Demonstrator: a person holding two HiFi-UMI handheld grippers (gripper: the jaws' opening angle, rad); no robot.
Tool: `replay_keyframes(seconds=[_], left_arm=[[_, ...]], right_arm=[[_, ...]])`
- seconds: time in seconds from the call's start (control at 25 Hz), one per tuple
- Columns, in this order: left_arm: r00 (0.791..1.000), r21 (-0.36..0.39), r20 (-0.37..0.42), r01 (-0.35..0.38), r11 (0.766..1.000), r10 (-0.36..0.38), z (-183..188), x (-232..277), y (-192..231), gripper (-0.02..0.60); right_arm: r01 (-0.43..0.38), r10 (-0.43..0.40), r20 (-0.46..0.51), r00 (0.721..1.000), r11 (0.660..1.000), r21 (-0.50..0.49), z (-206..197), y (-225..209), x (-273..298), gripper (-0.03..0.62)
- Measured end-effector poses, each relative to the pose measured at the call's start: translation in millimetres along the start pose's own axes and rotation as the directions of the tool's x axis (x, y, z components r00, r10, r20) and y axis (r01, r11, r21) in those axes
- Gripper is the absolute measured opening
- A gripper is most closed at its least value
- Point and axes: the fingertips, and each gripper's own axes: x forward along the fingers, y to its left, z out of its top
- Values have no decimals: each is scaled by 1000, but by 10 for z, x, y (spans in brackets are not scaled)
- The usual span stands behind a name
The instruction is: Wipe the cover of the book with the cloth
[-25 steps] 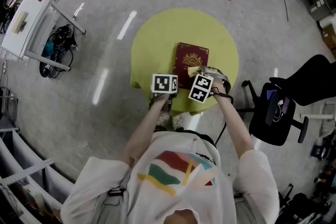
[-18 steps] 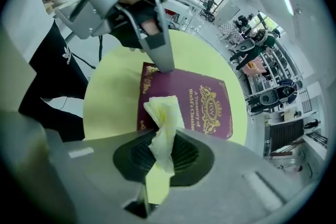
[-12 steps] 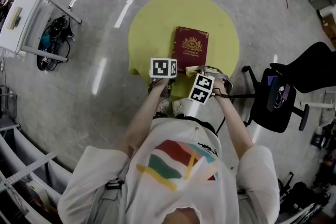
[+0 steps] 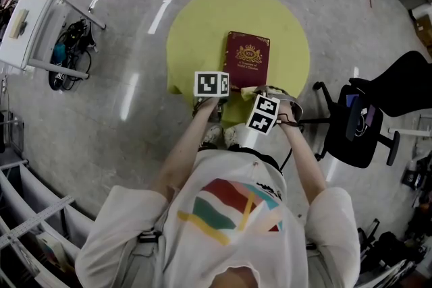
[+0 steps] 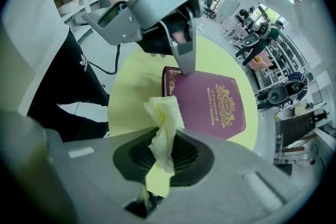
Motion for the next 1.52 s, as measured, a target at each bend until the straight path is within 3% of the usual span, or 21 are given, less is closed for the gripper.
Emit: replay_keyframes(seconds=[0.16,0.48,0.64,0.8,1.12,1.52], left_arm=[[1000,-17,29,0,1000,0,8,-47,-29,77],[983,-33,183,-14,999,20,245,-377,26,15],[968,-79,250,2,997,18,322,-570,102,15],[951,-109,307,8,994,26,333,-787,191,15],[944,-183,322,-17,983,76,146,-922,470,15],[947,-212,312,-5,977,73,28,-932,543,15]], right_arm=[[52,-52,27,998,999,6,35,-287,-156,28],[243,-240,75,968,970,-28,405,-1445,-498,28],[242,-239,106,965,970,-19,656,-1845,-433,28],[226,-225,66,972,974,-4,709,-2089,-117,28],[191,-190,-57,980,982,8,724,-2082,532,28],[147,-147,-47,988,989,-13,739,-1757,485,28]])
